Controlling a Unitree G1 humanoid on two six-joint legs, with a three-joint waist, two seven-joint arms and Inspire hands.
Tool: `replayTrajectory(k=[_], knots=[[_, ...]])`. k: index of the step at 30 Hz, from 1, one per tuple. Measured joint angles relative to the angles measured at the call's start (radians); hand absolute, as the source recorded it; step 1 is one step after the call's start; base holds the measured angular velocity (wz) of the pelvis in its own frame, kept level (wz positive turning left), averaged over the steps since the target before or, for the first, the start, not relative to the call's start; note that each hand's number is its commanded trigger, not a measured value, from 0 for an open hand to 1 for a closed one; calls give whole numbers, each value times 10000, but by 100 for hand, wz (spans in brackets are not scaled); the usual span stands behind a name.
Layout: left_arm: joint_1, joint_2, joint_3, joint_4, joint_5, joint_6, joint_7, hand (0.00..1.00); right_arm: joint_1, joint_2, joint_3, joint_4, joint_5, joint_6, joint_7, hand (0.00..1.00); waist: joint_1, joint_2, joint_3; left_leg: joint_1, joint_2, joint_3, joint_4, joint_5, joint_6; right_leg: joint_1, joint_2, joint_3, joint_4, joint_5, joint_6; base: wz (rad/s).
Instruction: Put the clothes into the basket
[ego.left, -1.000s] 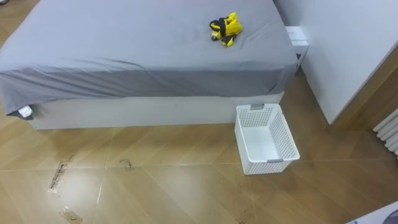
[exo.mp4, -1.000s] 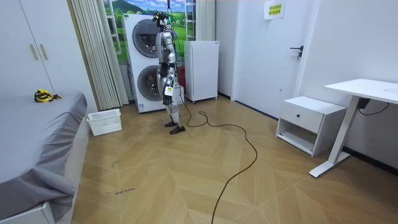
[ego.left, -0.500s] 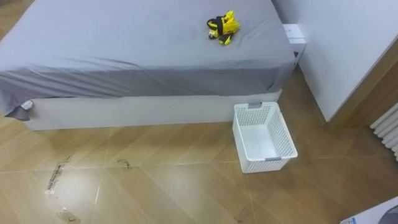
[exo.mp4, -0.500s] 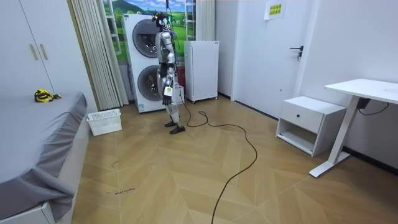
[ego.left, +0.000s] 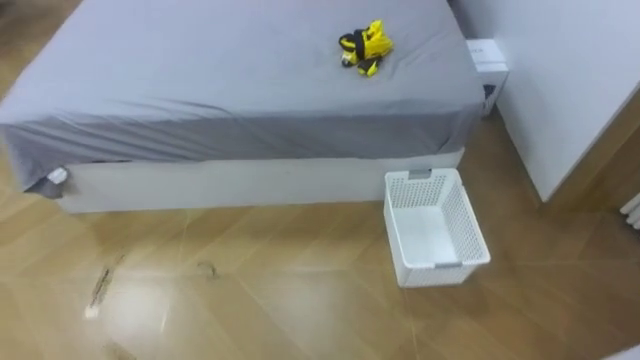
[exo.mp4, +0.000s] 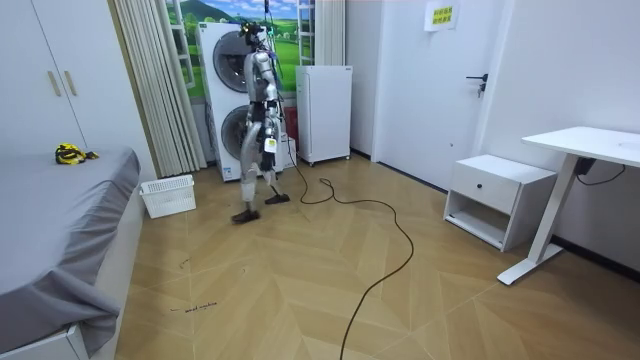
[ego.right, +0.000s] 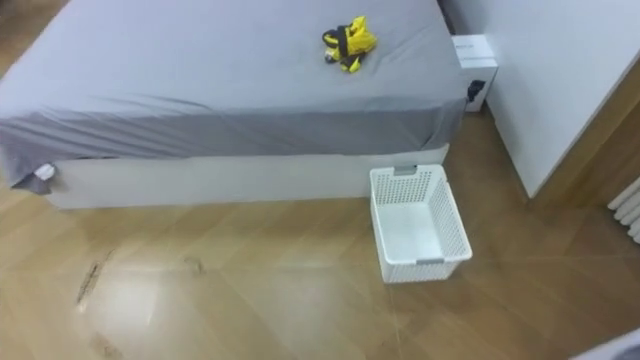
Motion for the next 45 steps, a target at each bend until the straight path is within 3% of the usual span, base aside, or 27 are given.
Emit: replayTrajectory(k=[1,3,4,5,7,8,9,10,12,13,15,17,19,21,22,23,24,25,28,30,32,34,37,38,39,42,45], knots=[[22,-53,-1,5,-1,2,-17,0,-18,-11,-29,-5,-64,40,28,0,16,-97,-7,-38,-64,179,128,780,110,174,-183,164,-26,-190,221,-25],[-50,-95,-16,-13,-2,-20,-124,0,-18,-31,-130,-36,-105,-17,65,0,-55,-232,-65,-289,-397,442,883,1054,706,386,-586,315,-231,-409,474,-8],[-215,-106,-28,-19,-9,-130,-203,0,-39,-42,-192,-41,-168,-62,79,0,-30,-407,-90,-530,-489,625,1753,494,752,415,-786,378,-235,-387,611,-12],[-256,-110,-23,-19,-25,-198,-236,0,-64,-47,-246,-54,-196,-111,84,0,-32,-387,-64,-614,-478,677,2191,145,776,502,-868,384,-219,-308,741,-26],[-294,-1,-10,-32,-295,-392,-275,0,20,-25,-263,-407,-153,-258,67,0,50,-311,-14,-632,-336,963,3871,-1214,913,663,-1181,468,853,-119,989,-35],[-292,47,-9,-29,-422,-412,-270,0,20,-5,-263,-489,-146,-266,70,0,34,-295,-34,-488,-352,1049,3999,-1504,941,516,-1246,383,1523,-59,1094,-27],[-393,86,-16,-24,-621,-435,-260,0,17,-10,-273,-655,-146,-284,59,0,-18,-202,-61,-59,-377,1134,4020,-2171,911,17,-1407,260,3091,401,1256,-7],[-488,106,-27,-29,-686,-449,-250,0,14,-12,-263,-746,-141,-278,45,0,10,-239,-32,180,-420,1225,3978,-2345,940,-256,-1502,272,3895,850,1243,-4],[-842,122,-21,-84,-533,-567,-185,0,-4,17,-288,-1194,-213,-294,-40,0,190,-39,-148,1459,-717,1220,3004,-2651,1133,-1323,-1807,204,6272,3227,824,-4],[-983,122,-2,-82,-410,-606,-167,0,-67,19,-287,-1324,-202,-315,-32,0,285,34,-138,1788,-710,1184,2707,-2690,1142,-1772,-1731,91,6768,2846,697,-28],[-1261,127,-21,-201,-169,-799,-138,0,-416,48,-111,-2123,-156,-293,-43,0,417,321,-19,2894,-637,480,1710,-2665,984,-3655,-889,-696,7317,1153,79,-28],[-1382,181,-247,-242,-189,-805,-151,0,-649,129,34,-2649,-149,-418,-53,0,245,463,37,3613,-621,-205,1183,-2787,931,-4719,-128,-1155,5706,805,57,29],[-1506,193,-937,-398,-167,-767,-198,0,-696,181,128,-3098,-154,-465,-224,0,-146,335,36,4474,-572,-963,714,-3090,781,-5352,131,-1251,2207,1474,122,104],[-1376,58,-1322,-493,-7,-746,-248,0,-700,175,98,-3547,-155,-469,-432,0,-139,414,6,5322,-244,-1264,429,-3388,530,-5549,165,-1332,931,3184,-2,77],[-1233,75,-1460,-635,-7,-740,-260,0,-725,186,112,-3997,-152,-547,-549,0,-29,413,-54,5560,-50,-1384,423,-3603,323,-5535,192,-1568,822,3816,-387,50],[-1115,94,-1508,-656,-6,-734,-261,0,-757,183,106,-4210,-153,-642,-612,0,22,366,-150,5589,31,-1358,494,-3718,153,-5463,231,-1730,1020,3938,-600,25],[-954,91,-1550,-651,-1,-686,-269,0,-793,154,102,-4813,-134,-726,-737,0,220,615,-139,5718,423,-1265,663,-3822,-109,-5361,418,-2115,1521,3553,-906,12],[-802,112,-1528,-645,-7,-622,-270,0,-843,166,65,-5464,-149,-833,-814,0,273,791,-77,5916,753,-1067,835,-3752,-373,-5174,588,-2350,1980,3082,-995,13],[-369,149,-1375,-934,13,-526,-268,0,-964,155,146,-6289,-154,-881,-792,0,345,952,-61,5918,1096,-656,2079,-3174,-931,-4741,712,-2629,2495,2330,-1183,3],[57,147,-1176,-1102,22,-514,-255,0,-1045,133,357,-6801,-209,-924,-825,0,259,943,-58,5063,1239,-601,4524,-1983,-845,-3497,848,-2300,1423,2148,-1131,10],[58,153,-1142,-1326,6,-494,-228,0,-1074,83,353,-6764,-149,-939,-908,0,142,824,19,4282,1254,-352,5428,-2145,-667,-2640,835,-2085,596,2163,-1004,32],[24,156,-1116,-1656,9,-486,-225,0,-1080,-14,350,-6737,-151,-834,-1046,0,270,754,38,3480,1223,171,4853,-2553,-616,-1997,840,-1623,37,2176,-826,-3],[-25,155,-1037,-1677,26,-468,-250,0,-1078,-15,432,-6905,-181,-811,-1117,0,297,720,13,2728,1013,202,3246,-2784,-570,-1735,767,-1405,-191,2128,-650,-26],[-176,160,-983,-1715,8,-469,-248,0,-1076,-40,426,-7000,-222,-809,-1139,0,246,702,-13,2397,848,171,2080,-2495,-457,-1767,716,-1317,-154,2030,-482,-28],[-173,188,-930,-1691,-1,-456,-242,0,-1050,-13,501,-7017,-302,-761,-1192,0,296,590,-143,2376,649,183,1730,-1907,-80,-1814,518,-1161,-68,1937,-328,-28],[-214,259,-1036,-1686,31,-369,-270,0,-985,-64,546,-7104,-581,-735,-1221,0,247,318,-191,3094,170,179,736,-1619,81,-1719,203,-1144,-222,1892,-116,-15],[-209,186,-1186,-1715,145,-352,-474,0,-933,-87,545,-7142,-682,-737,-1252,0,191,234,-185,3383,1,104,353,-1607,95,-1465,140,-1299,-546,1969,11,-12]])
